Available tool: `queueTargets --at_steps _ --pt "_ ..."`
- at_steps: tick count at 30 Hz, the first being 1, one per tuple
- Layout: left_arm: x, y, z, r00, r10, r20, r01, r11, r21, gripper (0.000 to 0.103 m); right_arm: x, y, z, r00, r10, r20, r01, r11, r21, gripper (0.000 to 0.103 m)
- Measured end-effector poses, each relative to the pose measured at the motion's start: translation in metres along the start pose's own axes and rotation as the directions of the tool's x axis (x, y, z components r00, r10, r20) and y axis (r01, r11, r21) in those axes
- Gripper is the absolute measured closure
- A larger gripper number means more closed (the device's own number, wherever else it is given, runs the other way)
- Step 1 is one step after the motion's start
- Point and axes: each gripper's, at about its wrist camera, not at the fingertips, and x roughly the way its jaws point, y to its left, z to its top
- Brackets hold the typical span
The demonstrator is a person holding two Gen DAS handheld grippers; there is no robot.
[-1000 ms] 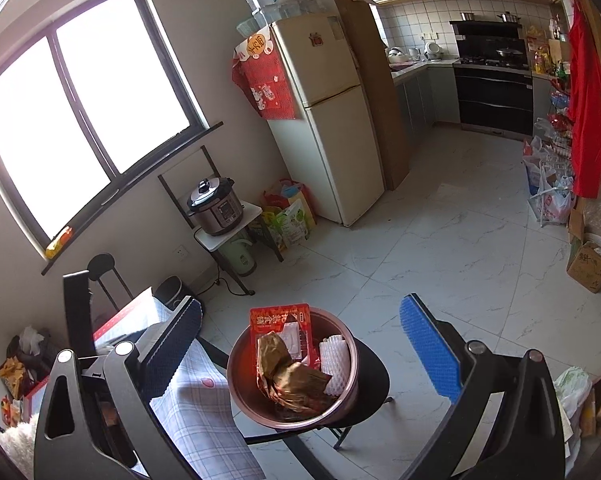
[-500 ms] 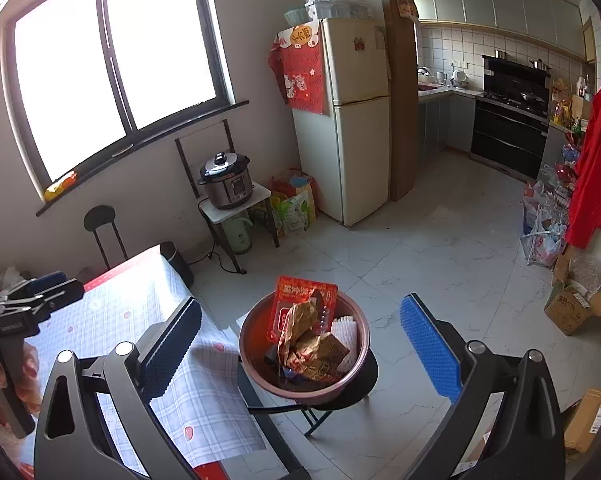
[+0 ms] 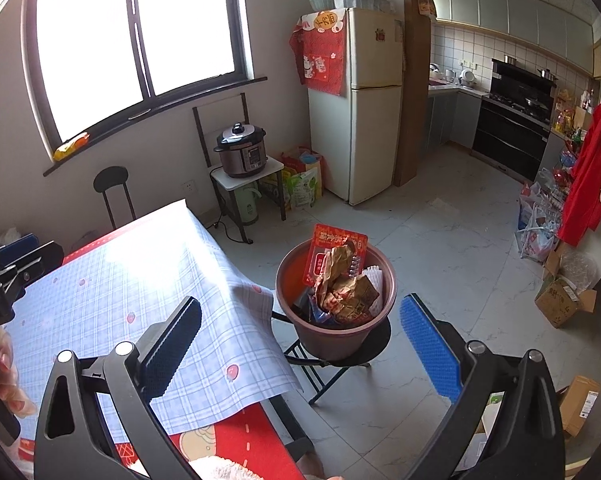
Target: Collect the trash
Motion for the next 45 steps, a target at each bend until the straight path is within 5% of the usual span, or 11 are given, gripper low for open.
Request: queueTargets --at_steps 45 --pt "-0.035 0.009 -0.022 0.999 0.035 0.042 -0.033 0.998 -0.062 0.006 -0.019 0.015 -0.008 1.0 -0.002 0.029 0.003 0.999 -0.034 0.006"
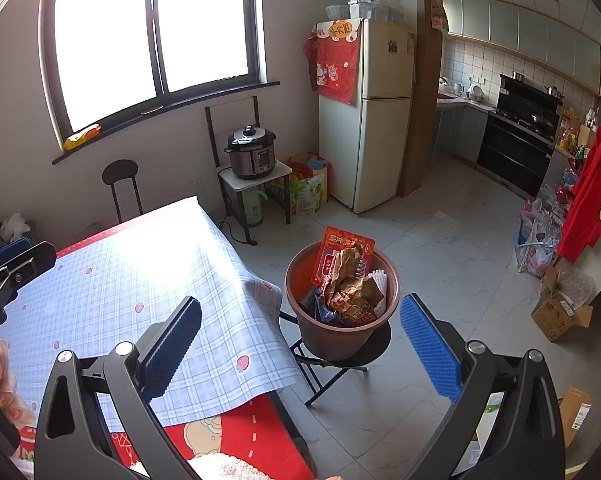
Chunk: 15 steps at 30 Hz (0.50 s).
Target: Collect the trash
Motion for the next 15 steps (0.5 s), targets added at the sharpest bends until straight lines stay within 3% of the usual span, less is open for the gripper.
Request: queueTargets --at_steps 15 --pt "0.002 -0.0001 0.0061 1.0 0.003 -0.001 -0.003 1.0 0.004 0.006 0.0026 -0.0012 0.0017 1.0 0.004 -0.001 -0.004 1.0 0.002 0.006"
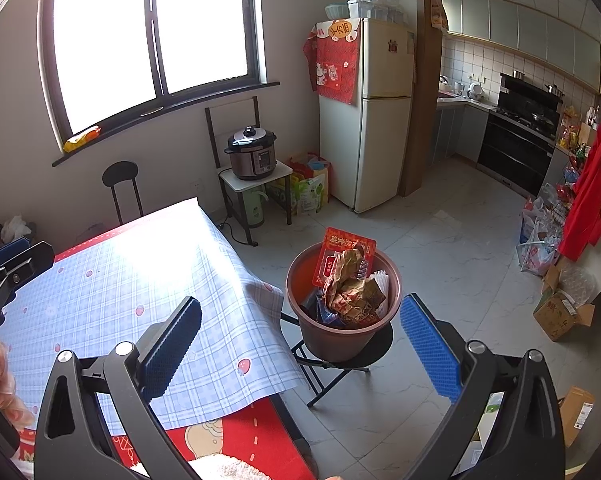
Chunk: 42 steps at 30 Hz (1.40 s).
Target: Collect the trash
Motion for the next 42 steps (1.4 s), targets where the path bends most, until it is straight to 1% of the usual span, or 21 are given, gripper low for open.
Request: queueTargets --at_steps 19,42 --pt "-0.0011 -0.0039 0.003 1.0 0.018 0.009 -0.018 1.0 0.007 0.006 0.002 0.0004 0.0018 1.0 0.001 0.003 -0.001 1.0 0.014 0.006" --pt "-0.0051 -0.0051 0.0045 1.0 0.004 0.015 -0.004 1.0 0.002 0.006 -0.0037 0.0039 0.004 1.0 -0.008 0.004 0.008 1.0 0.019 0.006"
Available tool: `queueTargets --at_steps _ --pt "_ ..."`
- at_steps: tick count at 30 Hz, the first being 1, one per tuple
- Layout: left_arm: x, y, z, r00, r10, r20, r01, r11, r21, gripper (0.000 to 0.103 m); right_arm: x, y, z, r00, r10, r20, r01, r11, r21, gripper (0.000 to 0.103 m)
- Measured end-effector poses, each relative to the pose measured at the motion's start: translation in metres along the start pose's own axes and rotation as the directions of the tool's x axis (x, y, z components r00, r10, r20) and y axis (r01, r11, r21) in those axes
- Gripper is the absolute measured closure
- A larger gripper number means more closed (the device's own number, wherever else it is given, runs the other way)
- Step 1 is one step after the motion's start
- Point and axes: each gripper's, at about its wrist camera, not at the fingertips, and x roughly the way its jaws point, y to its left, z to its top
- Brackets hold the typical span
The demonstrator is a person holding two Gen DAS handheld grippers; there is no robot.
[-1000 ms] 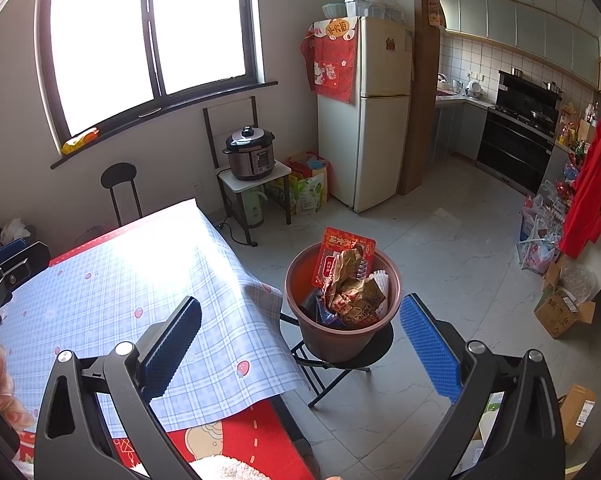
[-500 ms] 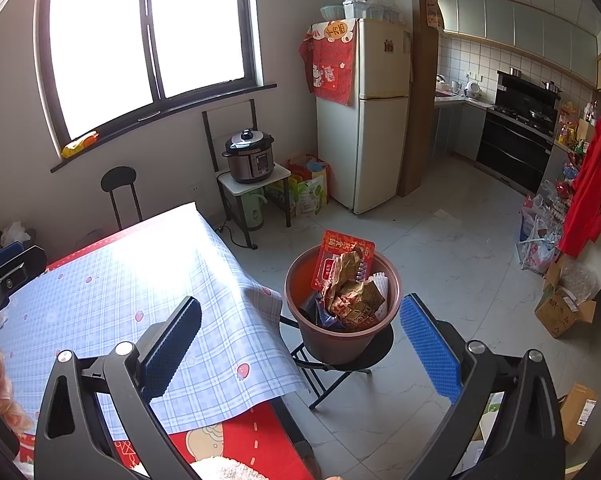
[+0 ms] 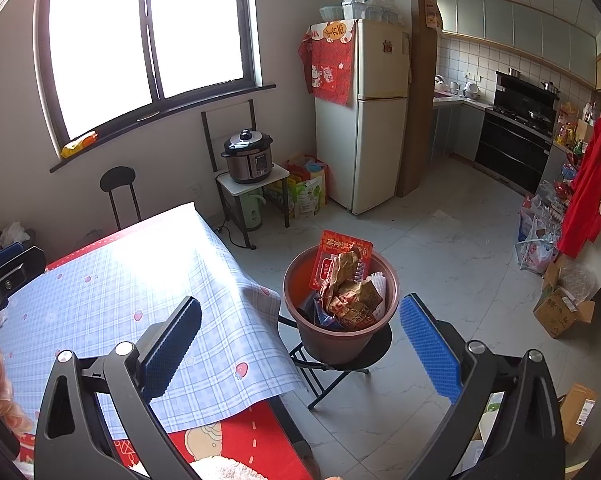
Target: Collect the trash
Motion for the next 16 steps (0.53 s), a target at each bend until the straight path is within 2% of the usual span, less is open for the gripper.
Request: queueTargets --at_steps 16 --pt "-0.0004 0.0022 -0.0061 1.0 0.007 -0.005 -0.007 0.999 -0.034 0.006 0.0004 0.002 -0.003 1.0 -0.002 -0.01 0.002 1.0 0.004 0.006"
